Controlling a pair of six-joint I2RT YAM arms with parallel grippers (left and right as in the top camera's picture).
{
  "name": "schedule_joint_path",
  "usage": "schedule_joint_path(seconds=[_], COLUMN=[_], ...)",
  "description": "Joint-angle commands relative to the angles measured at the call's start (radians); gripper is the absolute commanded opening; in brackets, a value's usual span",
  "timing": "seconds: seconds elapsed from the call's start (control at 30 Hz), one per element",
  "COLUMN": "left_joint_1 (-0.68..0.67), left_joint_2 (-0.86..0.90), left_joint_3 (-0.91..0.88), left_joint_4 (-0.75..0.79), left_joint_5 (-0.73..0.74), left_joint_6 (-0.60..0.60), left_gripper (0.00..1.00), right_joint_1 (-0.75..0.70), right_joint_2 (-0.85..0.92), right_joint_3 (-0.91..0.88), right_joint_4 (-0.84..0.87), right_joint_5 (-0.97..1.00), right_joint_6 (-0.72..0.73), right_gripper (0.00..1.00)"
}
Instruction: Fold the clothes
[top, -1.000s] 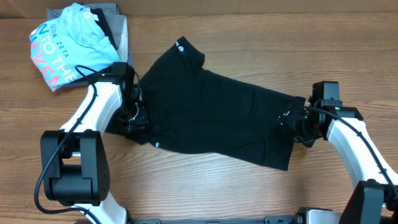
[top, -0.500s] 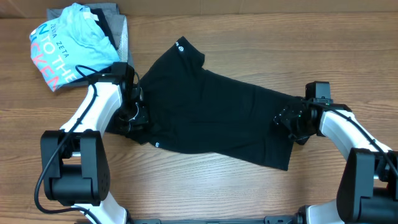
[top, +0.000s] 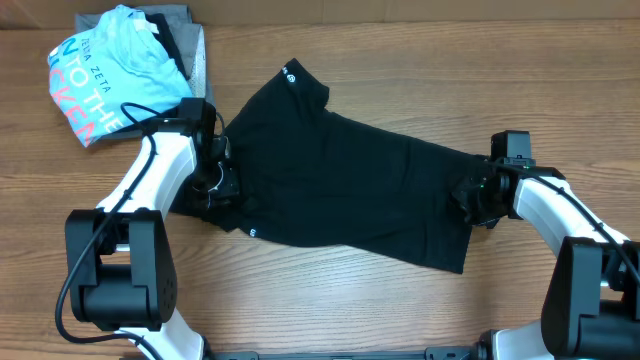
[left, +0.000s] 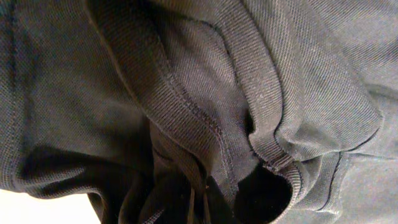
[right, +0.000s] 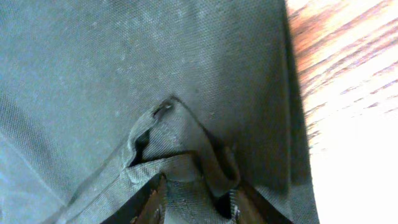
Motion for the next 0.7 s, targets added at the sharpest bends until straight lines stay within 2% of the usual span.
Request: schedule_joint_path(seconds=[0.0, 0.2, 0.3, 0.47, 0.67], left_joint_1=[-0.004, -0.004, -0.004, -0.004, -0.004], left_joint_2=[-0.02, -0.021, -0.021, -0.027, -0.078], left_joint_3=[-0.011, -0.01, -0.004, 0.017, 0.033], left_joint_4=[0.008, 0.03, 0.04, 0.045, 0.056], left_joint_5=[0.009, 0.009, 0.022, 0.05, 0.077], left_joint_6=[0.004, 0.004, 0.004, -0.01, -0.026], left_gripper=[0.04, 0.04, 0.04, 0.04, 0.04], right_joint_1=[0.005, 0.005, 0.005, 0.005, 0.005], right_joint_2=[0.013, 0.013, 0.013, -0.005, -0.106], right_joint_3=[-0.003, 0.041, 0.068, 0.085, 0.085], right_joint_4=[0.001, -0.074, -0.103, -0.198, -0.285], right_joint_5=[0.046, 0.136, 0.134, 0.134, 0.142], right_joint_6=[0.002, 0.079, 0.079, 0.162, 0.187], right_gripper=[0.29, 0.04, 0.04, 0.04, 0.04])
